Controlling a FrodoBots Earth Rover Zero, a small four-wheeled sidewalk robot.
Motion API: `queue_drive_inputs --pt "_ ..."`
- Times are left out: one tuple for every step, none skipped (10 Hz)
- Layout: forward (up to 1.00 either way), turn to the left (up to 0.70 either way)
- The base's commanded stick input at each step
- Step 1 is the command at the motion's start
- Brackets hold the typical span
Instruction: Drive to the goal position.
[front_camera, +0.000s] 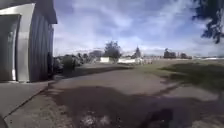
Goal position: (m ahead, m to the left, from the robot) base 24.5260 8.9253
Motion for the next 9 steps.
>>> queue_drive_inputs --pt "0.70 0.00" --pt "0.70 0.00" --pt "0.70 0.00" --pt "0.70 0.00" --pt "0.70 0.00" --pt "0.70 0.00" --pt "0.70 0.00" --pt "0.70 0.00" --pt "0.70 0.01"
